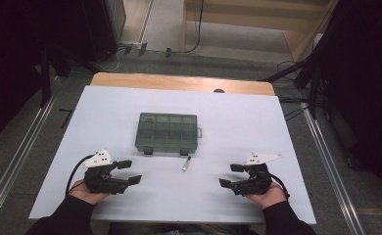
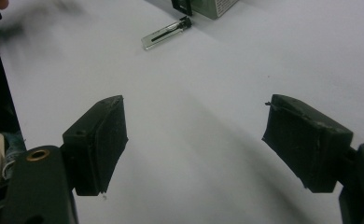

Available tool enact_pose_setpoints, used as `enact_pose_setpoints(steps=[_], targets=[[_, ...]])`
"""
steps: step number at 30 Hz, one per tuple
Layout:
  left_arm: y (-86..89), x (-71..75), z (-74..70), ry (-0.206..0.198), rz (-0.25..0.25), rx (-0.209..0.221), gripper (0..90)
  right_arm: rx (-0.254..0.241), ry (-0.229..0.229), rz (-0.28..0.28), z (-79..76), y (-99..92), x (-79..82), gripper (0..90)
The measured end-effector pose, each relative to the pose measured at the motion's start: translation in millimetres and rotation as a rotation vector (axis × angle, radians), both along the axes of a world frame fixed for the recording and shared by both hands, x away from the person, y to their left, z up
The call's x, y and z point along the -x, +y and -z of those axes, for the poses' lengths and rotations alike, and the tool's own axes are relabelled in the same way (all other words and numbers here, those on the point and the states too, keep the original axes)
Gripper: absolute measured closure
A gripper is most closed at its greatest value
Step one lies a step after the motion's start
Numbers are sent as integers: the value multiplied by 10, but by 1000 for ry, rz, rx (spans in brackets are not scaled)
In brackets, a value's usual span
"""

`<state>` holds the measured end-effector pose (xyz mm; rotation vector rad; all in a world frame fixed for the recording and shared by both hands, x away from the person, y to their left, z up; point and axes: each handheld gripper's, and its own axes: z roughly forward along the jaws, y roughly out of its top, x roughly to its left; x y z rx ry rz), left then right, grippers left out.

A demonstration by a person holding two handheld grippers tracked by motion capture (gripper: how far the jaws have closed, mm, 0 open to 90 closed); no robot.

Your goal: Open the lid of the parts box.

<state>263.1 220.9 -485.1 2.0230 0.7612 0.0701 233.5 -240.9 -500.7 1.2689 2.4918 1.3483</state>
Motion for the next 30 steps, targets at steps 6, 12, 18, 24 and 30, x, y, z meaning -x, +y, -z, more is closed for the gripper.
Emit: enact_pose_setpoints(steps=[6, 12, 18, 24, 30], targets=[[-2, -10, 8, 6, 0, -3, 284, -1, 4, 3, 3, -12, -8, 214], [-8, -14, 11, 9, -4, 0, 284, -2, 9, -1, 6, -9, -12, 215], [-9, -19, 14, 14, -6, -3, 284, -34, 9, 7, -38, -101, -99, 215], [-12, -23, 16, 17, -7, 0, 284, -62, 7, 26, -66, -124, -214, 203], [-6, -33, 22, 22, -13, -7, 284, -78, 1, 45, -93, -146, -314, 203]])
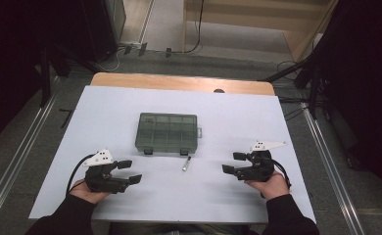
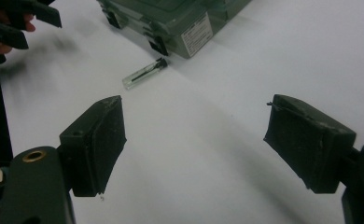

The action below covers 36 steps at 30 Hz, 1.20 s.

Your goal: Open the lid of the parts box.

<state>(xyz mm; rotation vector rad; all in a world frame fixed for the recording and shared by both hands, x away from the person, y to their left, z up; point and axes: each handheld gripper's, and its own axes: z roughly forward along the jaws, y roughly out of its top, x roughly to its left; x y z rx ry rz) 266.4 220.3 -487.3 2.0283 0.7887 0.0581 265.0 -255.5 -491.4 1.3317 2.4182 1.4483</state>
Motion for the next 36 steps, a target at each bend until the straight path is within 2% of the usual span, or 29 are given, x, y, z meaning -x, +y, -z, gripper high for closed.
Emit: enact_pose_setpoints(steps=[20, 36], targets=[[-6, 4, 1, 1, 1, 5, 284, 9, -2, 13, -49, 189, -219, 201], [-4, 6, -1, 0, 4, 3, 284, 55, -7, 0, -51, 357, -353, 240]])
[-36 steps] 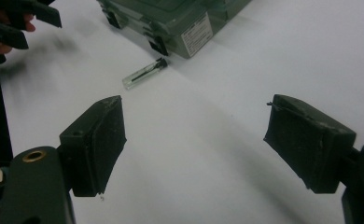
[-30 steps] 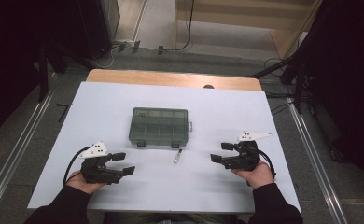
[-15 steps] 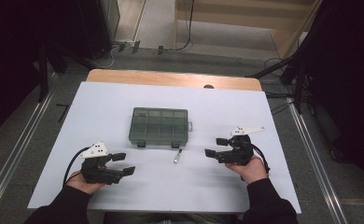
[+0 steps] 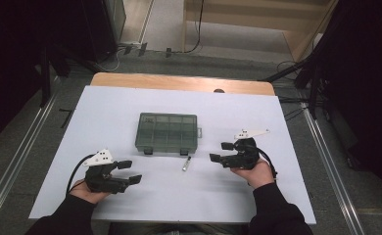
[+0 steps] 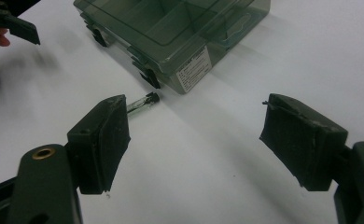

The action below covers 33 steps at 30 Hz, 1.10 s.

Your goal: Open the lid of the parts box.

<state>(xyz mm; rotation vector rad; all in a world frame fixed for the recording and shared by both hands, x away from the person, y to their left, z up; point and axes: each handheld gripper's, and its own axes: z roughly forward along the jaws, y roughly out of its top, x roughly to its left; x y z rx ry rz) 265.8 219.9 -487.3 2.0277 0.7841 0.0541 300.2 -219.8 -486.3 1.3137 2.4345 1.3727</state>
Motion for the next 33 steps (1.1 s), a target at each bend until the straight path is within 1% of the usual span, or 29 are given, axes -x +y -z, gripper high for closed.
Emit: enact_pose_setpoints(steps=[3, 7, 11, 12, 15, 16, 17, 18, 21, 22, 23, 24, 25, 26, 28, 30, 33], targets=[[0, -1, 0, 1, 1, -1, 284, 11, -2, -5, 0, 35, -28, 254], [0, -3, 1, 2, 0, 2, 284, 27, 7, -9, 10, 88, -64, 271], [0, -2, 2, 0, -2, 3, 284, 32, 16, -14, 20, 134, -88, 285], [1, -3, 1, 2, -2, 2, 284, 44, 17, -20, 24, 172, -105, 300], [1, -3, 1, 2, -2, 1, 284, 52, 21, -23, 21, 210, -118, 322], [2, -3, 1, 2, -2, 1, 284, 55, 18, -24, 22, 224, -126, 344], [1, -3, 2, 2, -2, 1, 284, 71, 17, -19, 17, 247, -132, 445], [1, -3, 2, 2, -2, 1, 284, 71, 17, -19, 17, 247, -132, 445], [4, -4, -1, 2, -2, -1, 284, 91, 21, -21, 0, 288, -127, 576], [5, -6, 0, 1, -2, 0, 284, 104, 24, -25, -7, 304, -125, 630], [5, -7, 1, 2, -2, -1, 284, 119, 39, -34, -13, 342, -127, 747], [5, -7, 1, 2, -2, -1, 284, 119, 47, -36, -14, 352, -127, 777], [5, -6, 1, 2, -3, 0, 284, 119, 47, -36, -14, 352, -127, 777], [6, -7, 0, 2, -2, 0, 284, 123, 49, -46, -11, 368, -134, 828], [6, -6, 1, 3, -4, 2, 284, 139, 71, -68, -12, 423, -155, 900], [6, -6, 0, 3, -4, 2, 284, 137, 92, -65, -15, 452, -181, 900], [8, -6, -1, 1, 0, 0, 284, 146, 92, -73, -8, 473, -202, 900]])
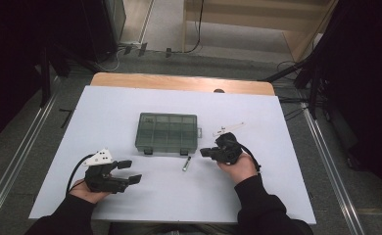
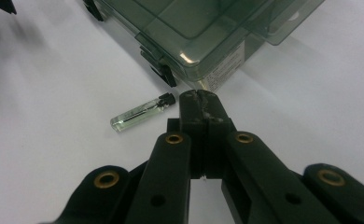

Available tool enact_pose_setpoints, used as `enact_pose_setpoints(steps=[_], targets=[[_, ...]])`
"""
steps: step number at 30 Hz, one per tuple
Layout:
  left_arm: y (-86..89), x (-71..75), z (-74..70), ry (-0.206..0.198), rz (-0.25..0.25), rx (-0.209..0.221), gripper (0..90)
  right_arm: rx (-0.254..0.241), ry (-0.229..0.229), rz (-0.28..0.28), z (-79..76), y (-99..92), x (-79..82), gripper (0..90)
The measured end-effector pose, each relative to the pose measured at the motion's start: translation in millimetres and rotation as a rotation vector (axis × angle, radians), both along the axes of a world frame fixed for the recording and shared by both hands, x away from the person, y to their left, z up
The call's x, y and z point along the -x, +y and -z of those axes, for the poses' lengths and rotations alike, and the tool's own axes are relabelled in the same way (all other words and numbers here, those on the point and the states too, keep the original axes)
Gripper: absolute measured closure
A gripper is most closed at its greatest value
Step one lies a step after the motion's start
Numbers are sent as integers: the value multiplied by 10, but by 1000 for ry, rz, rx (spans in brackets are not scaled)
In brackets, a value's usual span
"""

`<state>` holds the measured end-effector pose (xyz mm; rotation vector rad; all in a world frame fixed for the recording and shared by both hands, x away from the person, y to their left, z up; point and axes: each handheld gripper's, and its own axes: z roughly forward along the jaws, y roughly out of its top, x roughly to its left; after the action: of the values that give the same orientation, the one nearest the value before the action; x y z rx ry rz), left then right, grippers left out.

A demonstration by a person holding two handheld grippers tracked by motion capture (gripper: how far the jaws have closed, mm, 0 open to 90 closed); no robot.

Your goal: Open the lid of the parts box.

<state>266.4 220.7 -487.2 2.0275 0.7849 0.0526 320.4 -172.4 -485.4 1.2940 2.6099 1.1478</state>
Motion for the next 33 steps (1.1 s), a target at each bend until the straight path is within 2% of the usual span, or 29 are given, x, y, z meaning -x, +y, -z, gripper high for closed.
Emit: enact_pose_setpoints(steps=[19, 26, 33], targets=[[3, -2, 4, 1, -1, -6, 284, -3, 32, 2, 61, 91, -80, 900], [6, -2, 4, 0, -3, -5, 284, 0, 25, 5, 51, 96, -80, 900], [10, 0, 2, 0, -4, -7, 284, -33, 8, 5, 18, 79, -72, 900]])
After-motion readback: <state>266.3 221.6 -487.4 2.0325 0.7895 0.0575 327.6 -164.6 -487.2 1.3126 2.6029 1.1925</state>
